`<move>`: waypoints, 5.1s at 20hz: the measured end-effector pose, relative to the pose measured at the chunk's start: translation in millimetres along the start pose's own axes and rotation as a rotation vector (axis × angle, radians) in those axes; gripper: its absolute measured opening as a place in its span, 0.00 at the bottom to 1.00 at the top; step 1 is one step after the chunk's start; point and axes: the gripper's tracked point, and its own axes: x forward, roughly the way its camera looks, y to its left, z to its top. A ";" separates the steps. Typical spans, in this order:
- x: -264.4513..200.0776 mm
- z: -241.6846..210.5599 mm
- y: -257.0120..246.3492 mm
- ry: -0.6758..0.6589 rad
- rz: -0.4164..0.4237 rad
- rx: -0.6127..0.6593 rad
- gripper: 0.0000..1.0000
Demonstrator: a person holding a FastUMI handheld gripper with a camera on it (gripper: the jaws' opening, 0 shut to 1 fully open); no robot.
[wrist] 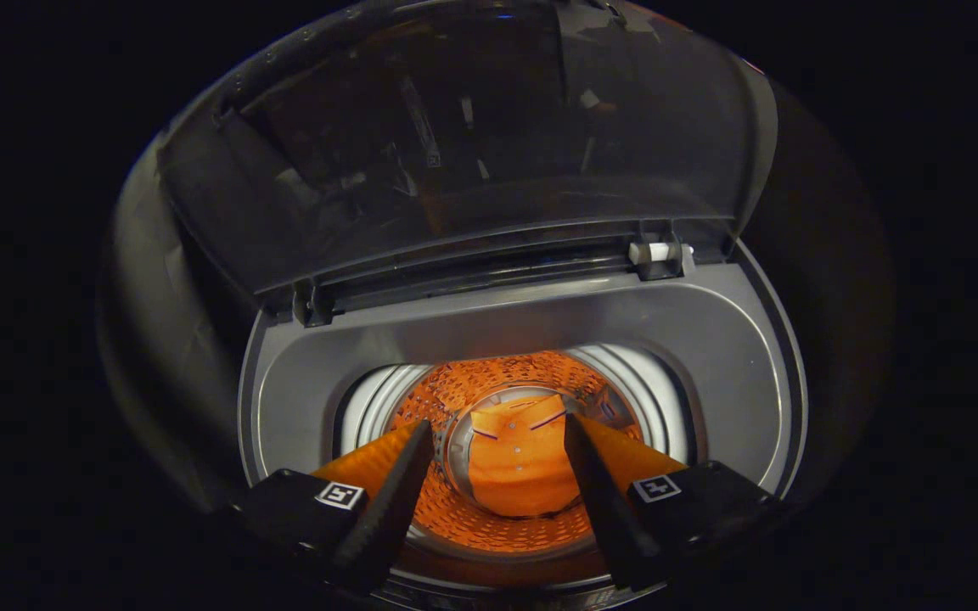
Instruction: Put the clothes into the washing machine and then close the washing machine lid.
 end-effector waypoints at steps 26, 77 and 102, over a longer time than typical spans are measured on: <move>-115.8 144.5 31.9 -0.397 0.040 -0.126 0.99; -129.8 160.2 32.6 -0.637 0.009 -0.176 0.99; -128.7 98.9 27.2 -0.720 0.045 -0.184 0.98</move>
